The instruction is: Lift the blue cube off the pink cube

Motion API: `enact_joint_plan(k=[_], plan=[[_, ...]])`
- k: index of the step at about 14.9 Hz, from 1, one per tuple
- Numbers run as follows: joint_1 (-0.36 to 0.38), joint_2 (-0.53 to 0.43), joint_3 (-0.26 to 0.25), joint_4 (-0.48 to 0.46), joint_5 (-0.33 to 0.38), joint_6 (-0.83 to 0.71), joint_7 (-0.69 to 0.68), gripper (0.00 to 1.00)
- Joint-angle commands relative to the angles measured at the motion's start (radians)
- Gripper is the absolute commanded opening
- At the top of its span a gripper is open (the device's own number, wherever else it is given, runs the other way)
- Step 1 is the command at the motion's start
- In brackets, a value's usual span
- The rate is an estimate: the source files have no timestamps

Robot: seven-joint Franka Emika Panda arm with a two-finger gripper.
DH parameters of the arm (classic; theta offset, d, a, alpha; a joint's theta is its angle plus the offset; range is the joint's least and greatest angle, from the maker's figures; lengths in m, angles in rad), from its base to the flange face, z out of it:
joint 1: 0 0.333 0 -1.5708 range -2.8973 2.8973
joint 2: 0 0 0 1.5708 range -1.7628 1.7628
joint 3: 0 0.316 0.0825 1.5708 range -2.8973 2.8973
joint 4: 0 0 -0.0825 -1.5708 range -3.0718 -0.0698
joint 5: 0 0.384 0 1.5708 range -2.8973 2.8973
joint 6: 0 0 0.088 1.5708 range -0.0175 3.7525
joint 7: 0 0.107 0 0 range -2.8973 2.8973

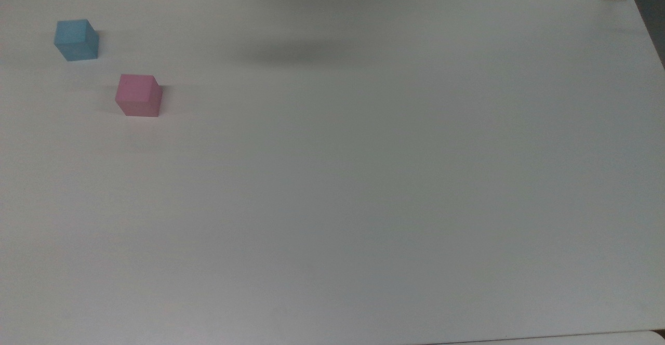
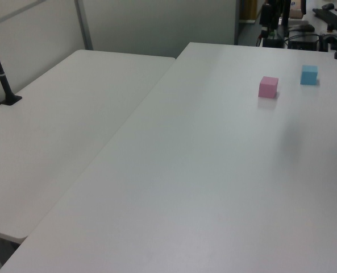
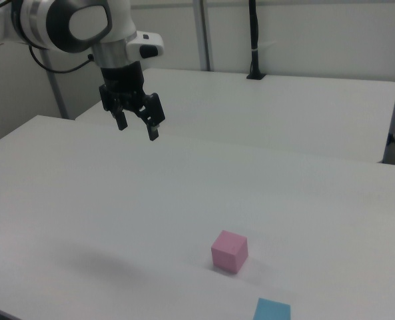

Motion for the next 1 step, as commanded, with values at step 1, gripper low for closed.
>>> enact_joint_plan(k=[1], plan=[[0.010,0.003,-0.003,0.025,-0.018,-0.003,0.029,1.00]])
